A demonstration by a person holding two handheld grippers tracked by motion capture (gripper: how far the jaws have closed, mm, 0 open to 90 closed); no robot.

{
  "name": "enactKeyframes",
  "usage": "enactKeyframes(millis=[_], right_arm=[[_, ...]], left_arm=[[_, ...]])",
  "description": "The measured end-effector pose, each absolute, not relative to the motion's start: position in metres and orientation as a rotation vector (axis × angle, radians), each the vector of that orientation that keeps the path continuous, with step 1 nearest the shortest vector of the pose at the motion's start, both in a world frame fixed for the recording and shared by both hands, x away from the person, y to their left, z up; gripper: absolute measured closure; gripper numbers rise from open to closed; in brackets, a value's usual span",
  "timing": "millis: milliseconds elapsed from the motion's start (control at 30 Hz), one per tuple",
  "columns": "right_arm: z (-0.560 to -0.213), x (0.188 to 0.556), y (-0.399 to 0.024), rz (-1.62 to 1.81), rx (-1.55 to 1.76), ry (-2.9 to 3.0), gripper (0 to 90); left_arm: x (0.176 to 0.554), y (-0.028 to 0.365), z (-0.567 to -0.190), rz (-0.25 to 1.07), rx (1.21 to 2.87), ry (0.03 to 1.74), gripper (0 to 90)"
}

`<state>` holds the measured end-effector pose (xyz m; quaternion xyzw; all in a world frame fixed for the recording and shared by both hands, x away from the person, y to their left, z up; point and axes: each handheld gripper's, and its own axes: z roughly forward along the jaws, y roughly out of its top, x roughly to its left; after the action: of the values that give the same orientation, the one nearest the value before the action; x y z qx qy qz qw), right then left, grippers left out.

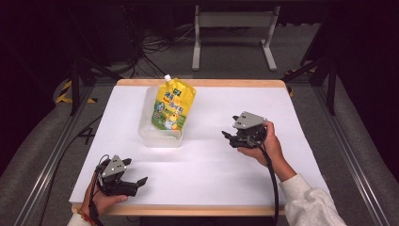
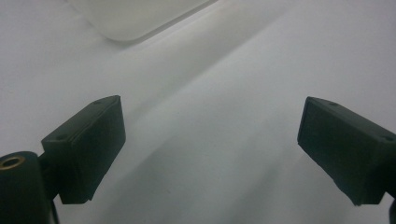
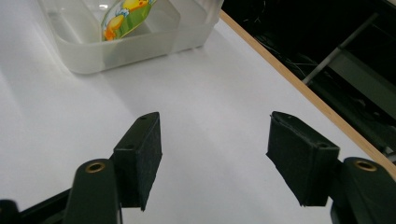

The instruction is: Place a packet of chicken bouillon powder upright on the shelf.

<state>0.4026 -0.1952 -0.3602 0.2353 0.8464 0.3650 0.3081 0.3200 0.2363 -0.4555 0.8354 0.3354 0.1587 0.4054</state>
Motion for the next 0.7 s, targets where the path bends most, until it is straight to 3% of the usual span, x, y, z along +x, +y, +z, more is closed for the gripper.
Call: enactKeyframes(millis=[700], right_arm=[[-0.378,0.379,-0.249,0.917,0.695,2.244,25.0]], left_arm=[[0.320,0.235,-0.456,0.400,2.109,0.846,8.2]])
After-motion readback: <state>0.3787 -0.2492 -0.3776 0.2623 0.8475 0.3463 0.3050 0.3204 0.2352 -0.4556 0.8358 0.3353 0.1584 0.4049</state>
